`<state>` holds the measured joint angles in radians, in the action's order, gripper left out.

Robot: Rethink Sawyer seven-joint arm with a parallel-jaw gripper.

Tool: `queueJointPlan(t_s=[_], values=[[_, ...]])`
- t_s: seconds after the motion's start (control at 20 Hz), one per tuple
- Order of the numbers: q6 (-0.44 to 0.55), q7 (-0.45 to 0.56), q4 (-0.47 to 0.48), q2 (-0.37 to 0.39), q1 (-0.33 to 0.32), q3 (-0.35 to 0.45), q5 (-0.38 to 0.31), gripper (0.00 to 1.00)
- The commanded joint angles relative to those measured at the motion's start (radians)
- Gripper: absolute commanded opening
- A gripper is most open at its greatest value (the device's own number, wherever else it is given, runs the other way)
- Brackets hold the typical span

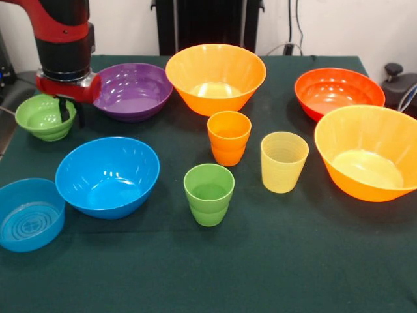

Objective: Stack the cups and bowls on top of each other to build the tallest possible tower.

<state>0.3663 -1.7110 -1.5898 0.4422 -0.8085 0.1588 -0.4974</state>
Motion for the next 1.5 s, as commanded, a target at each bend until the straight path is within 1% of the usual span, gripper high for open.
queueJointPlan(t_s=[0.05, 0.4, 0.6, 0.7, 0.95, 1.1, 1.2, 1.4, 1.5], values=[[0.002, -0.010, 0.051, -0.056, 0.041, 0.005, -0.057, 0.00], [0.028, -0.006, 0.055, -0.047, 0.055, -0.004, -0.044, 0.00], [0.059, 0.006, 0.008, 0.010, 0.052, 0.006, -0.026, 0.00], [0.090, 0.010, -0.003, 0.042, 0.062, 0.005, -0.015, 0.00], [0.153, 0.007, -0.023, 0.119, 0.102, -0.007, 0.001, 0.00], [0.172, -0.001, -0.031, 0.145, 0.122, -0.016, 0.002, 0.00], [0.191, -0.002, -0.017, 0.154, 0.143, -0.022, 0.000, 0.00], [0.228, -0.021, 0.003, 0.183, 0.199, -0.055, -0.003, 0.00], [0.249, -0.045, 0.013, 0.195, 0.237, -0.079, -0.002, 0.00]])
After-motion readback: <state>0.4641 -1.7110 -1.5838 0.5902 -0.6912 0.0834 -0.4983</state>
